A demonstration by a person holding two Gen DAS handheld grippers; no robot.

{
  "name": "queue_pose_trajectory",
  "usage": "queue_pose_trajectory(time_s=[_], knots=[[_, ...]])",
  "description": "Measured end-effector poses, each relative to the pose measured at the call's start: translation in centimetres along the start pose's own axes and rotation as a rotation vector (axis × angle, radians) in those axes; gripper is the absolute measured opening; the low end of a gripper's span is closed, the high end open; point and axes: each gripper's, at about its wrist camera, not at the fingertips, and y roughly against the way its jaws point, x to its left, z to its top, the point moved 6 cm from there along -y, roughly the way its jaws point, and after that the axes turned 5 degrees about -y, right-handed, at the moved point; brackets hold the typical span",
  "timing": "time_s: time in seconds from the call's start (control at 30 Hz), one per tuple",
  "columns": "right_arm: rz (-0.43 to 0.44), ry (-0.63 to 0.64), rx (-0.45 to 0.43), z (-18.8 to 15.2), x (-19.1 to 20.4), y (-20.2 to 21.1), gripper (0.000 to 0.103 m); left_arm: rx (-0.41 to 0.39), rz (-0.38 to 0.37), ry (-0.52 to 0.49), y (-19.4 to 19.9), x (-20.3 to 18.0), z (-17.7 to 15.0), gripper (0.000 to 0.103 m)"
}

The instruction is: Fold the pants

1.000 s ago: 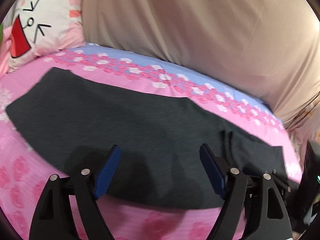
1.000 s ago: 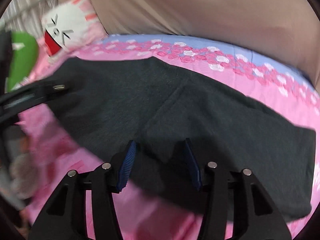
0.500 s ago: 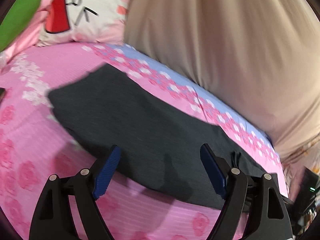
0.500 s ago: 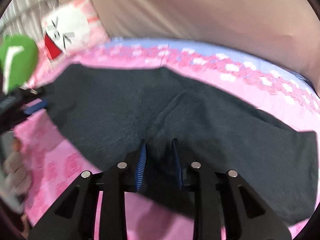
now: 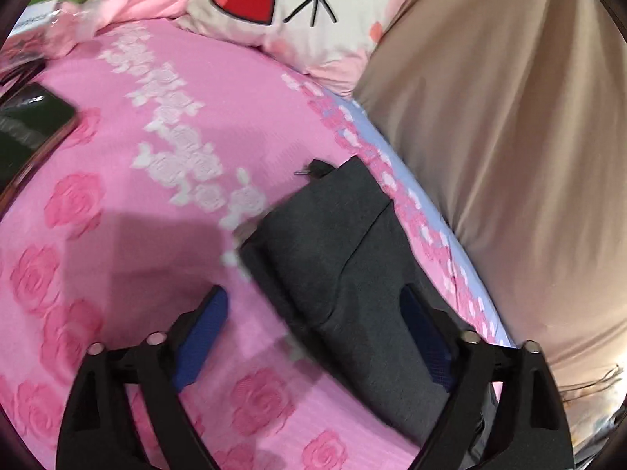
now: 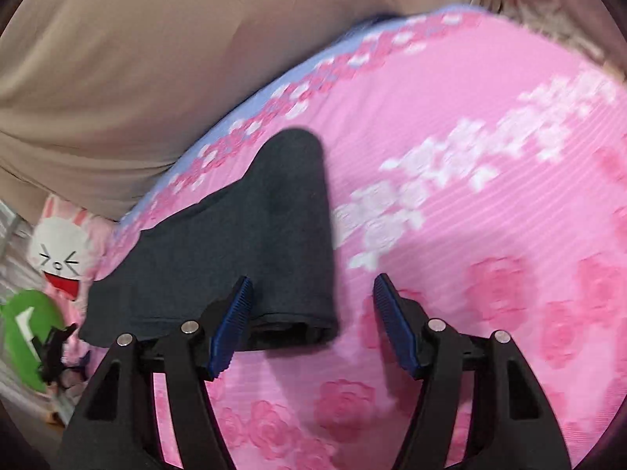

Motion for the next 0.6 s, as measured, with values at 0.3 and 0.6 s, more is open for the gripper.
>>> queue_pose_trajectory(time_s=[0.3, 0.6], knots=[[0.045, 0.022, -0.051, 1.5, 1.4, 1.7, 0.012, 0.090, -0.125, 0.057, -1.3, -2.0, 0.5, 0.017], [-0.039, -0.089, -0.124, 1.8, -9.3, 9.5, 0.012, 0.228, -0.235, -0.101, 1.7, -7.1, -5.9, 0.016]])
